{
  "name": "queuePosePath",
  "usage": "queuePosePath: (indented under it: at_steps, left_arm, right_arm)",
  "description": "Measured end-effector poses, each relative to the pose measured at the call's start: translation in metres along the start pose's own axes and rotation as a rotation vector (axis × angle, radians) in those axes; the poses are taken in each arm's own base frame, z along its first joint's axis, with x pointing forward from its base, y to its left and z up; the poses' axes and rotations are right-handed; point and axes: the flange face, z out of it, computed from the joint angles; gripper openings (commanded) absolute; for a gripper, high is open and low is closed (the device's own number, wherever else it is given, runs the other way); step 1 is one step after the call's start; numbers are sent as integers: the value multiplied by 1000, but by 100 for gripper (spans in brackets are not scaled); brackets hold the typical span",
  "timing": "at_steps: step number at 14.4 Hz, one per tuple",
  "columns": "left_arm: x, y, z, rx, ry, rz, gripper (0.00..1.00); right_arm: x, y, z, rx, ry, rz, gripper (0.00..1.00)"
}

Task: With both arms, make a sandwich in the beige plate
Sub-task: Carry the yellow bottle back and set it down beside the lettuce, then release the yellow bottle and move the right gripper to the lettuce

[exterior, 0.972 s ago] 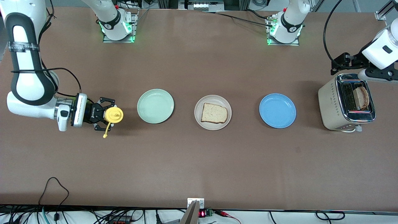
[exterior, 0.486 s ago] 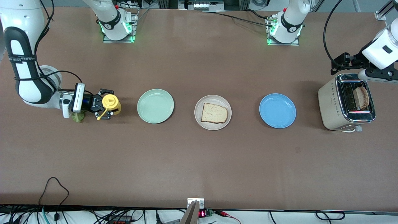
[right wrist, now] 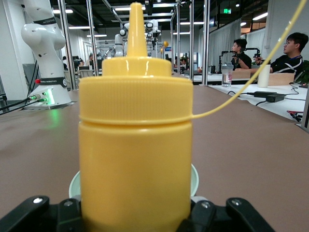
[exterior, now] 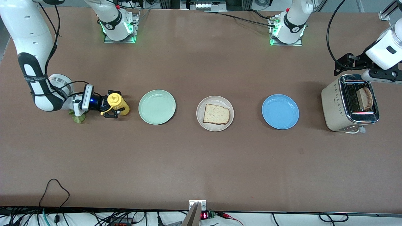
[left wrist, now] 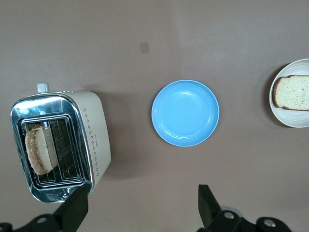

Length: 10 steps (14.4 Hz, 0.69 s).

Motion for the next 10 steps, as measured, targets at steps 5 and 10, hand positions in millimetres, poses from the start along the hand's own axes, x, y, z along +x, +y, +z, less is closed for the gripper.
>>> queuePosePath:
  at_steps: [5,10]
  left_arm:
    - [0,0,0,0,0,0,100]
    - [0,0,0,0,0,0,100]
  right_arm:
    - [-17,-10,-6,-3,53,32,52]
    - [-23,-11,-4,-6,72,42,74]
